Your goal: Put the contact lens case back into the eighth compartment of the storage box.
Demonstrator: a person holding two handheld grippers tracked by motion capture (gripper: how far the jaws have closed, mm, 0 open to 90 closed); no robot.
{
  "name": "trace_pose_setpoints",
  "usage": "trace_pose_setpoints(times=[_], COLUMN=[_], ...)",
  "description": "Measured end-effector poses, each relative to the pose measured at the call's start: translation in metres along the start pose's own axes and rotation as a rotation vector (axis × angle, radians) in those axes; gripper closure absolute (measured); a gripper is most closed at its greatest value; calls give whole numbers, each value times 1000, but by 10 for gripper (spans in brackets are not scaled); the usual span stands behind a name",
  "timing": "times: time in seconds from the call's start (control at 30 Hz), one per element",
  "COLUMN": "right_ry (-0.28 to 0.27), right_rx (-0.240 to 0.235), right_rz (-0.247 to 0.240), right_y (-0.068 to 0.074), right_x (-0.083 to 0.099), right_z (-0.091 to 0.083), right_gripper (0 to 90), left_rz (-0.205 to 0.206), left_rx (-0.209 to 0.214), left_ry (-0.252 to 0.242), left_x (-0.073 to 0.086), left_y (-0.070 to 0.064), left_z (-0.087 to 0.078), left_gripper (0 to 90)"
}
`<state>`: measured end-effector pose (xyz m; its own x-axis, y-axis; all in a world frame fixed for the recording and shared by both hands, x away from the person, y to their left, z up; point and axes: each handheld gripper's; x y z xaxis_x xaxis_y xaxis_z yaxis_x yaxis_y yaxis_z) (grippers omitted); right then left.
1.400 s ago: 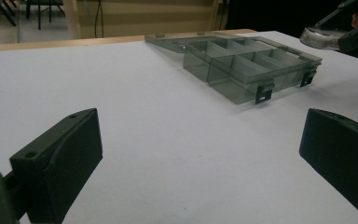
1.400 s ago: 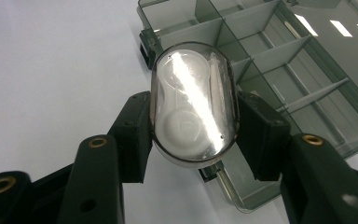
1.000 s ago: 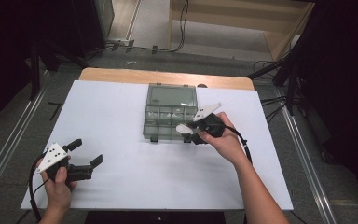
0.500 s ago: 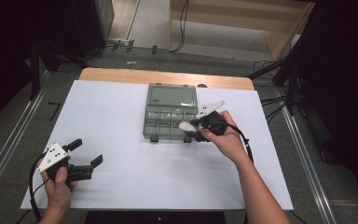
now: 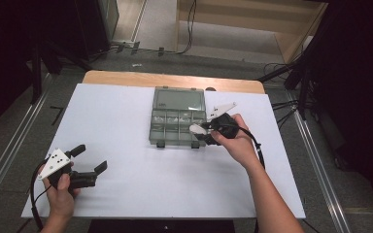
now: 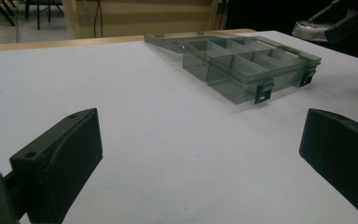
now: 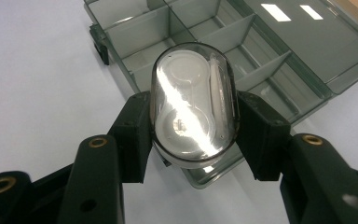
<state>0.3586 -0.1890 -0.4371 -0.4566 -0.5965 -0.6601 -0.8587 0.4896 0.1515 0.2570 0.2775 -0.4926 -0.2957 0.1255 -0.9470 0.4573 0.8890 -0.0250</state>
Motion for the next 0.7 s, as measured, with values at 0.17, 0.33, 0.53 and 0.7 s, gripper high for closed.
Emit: trace_pose_setpoints(times=[0.17,0.33,0.53,0.7], right_ry=[1,6,15,40], right_rx=[12,30,51,67], right_rz=[27,49,69,82], right_y=[-3,-7,-10,-10], right_x=[1,2,3,4], right_z=[-1,-1,-1,2], right_gripper=[467,468,468,467], left_rz=[1,0,0,2], left_rx=[0,0,0,1], left_ry=[1,1,0,1], left_x=[0,0,0,0], left_y=[0,0,0,0], left_z=[0,0,0,0], left_gripper=[0,0,0,0])
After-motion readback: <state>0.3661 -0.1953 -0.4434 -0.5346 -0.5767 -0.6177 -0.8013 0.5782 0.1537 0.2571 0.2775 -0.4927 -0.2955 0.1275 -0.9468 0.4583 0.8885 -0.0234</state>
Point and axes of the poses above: each handheld gripper's, and its own axes: z roughly forward along the jaws, x roughly out of its underside, y roughly to its left, and after that the axes turned 12 degrees about -x, right-handed
